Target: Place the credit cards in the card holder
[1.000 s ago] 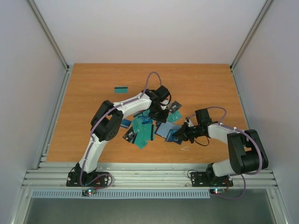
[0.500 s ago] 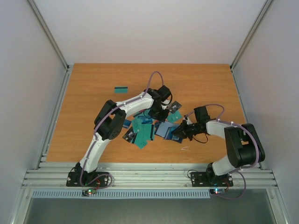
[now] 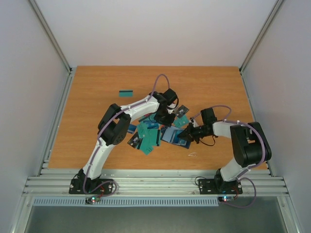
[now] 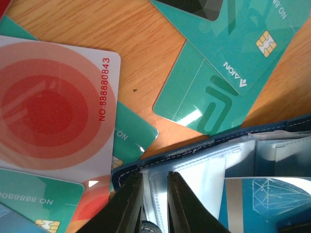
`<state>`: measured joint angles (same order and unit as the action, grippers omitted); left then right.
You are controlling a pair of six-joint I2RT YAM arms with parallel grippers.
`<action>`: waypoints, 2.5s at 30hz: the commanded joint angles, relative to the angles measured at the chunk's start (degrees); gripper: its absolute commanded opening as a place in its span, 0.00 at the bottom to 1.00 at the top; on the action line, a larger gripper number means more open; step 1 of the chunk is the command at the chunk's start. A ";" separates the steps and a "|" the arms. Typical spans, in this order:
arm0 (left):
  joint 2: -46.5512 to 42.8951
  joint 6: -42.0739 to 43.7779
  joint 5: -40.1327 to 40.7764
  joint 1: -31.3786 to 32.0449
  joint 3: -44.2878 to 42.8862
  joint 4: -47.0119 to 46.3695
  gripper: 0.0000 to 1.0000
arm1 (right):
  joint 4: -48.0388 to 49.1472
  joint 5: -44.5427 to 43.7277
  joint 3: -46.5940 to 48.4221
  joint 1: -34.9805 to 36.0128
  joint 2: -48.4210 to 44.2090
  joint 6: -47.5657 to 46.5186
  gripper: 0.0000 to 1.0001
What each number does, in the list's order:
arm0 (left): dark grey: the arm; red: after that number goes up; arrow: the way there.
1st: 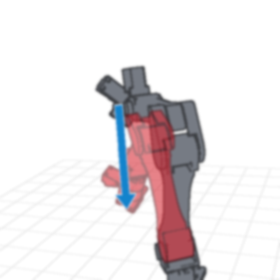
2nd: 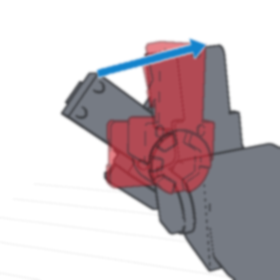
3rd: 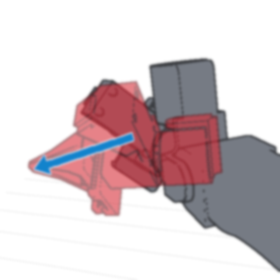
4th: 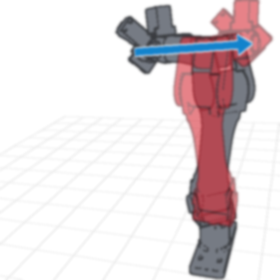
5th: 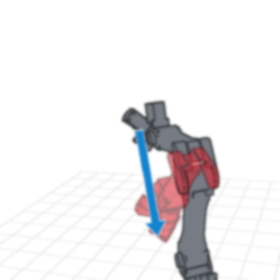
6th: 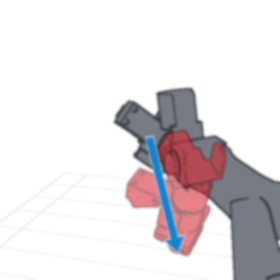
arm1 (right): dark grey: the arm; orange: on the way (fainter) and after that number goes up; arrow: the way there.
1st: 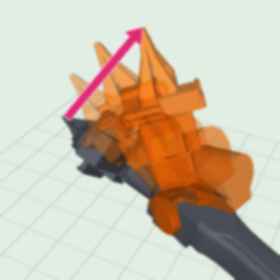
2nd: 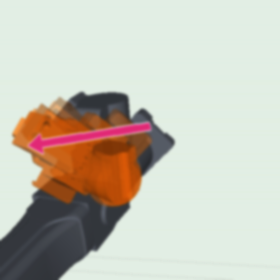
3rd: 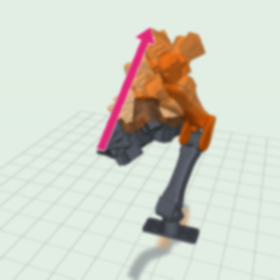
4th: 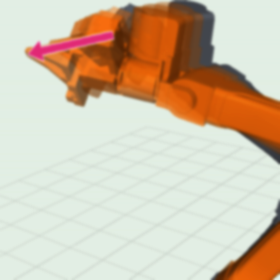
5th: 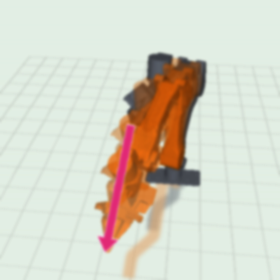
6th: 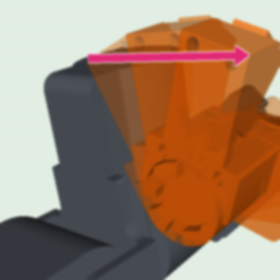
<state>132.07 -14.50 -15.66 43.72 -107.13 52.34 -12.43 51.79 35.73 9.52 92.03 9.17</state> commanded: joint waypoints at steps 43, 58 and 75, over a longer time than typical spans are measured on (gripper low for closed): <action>-2.41 -4.72 -7.82 -1.34 1.22 1.77 0.17 | 11.65 -2.84 -0.46 1.58 8.69 -0.37 0.01; -6.25 -5.16 3.55 -1.40 0.73 9.15 0.24 | 12.05 -5.23 -0.90 2.07 11.24 0.30 0.01; -0.71 -5.97 -2.62 -1.10 6.50 6.22 0.15 | 12.25 -5.82 0.86 4.81 11.99 2.38 0.01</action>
<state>128.84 -20.14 -15.99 42.11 -102.45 59.11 2.59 53.69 36.32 12.25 101.21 10.26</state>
